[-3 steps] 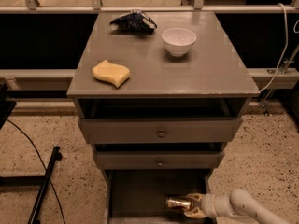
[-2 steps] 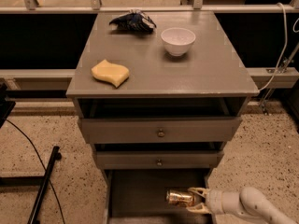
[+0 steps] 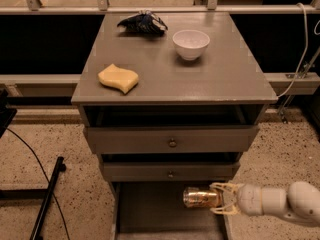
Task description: Pick orange can from bottom drawer and place on counter
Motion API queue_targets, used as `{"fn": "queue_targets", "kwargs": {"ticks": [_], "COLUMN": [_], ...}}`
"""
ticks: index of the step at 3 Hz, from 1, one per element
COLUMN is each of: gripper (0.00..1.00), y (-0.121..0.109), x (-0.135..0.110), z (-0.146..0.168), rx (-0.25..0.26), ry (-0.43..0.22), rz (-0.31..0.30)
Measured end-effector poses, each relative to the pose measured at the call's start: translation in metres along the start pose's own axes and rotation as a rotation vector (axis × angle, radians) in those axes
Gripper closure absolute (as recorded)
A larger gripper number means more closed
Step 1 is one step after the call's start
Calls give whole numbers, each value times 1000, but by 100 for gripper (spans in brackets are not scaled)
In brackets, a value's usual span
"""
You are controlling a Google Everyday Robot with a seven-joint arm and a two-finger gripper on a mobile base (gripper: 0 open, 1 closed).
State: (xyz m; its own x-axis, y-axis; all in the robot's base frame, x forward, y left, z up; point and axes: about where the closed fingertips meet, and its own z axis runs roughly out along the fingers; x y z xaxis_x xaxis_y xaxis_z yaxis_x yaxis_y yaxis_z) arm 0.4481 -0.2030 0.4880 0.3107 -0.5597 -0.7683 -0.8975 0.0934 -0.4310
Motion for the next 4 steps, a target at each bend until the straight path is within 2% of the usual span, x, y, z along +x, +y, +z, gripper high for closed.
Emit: {"fn": "queue_targets", "kwargs": {"ticks": [2,4], "gripper": [100,100], "y": [-64,-144], "x": [-85,-149], "z": [-83,-161], "rx": [25,24], "ry": [61,140], "rz": [-143,-210]}}
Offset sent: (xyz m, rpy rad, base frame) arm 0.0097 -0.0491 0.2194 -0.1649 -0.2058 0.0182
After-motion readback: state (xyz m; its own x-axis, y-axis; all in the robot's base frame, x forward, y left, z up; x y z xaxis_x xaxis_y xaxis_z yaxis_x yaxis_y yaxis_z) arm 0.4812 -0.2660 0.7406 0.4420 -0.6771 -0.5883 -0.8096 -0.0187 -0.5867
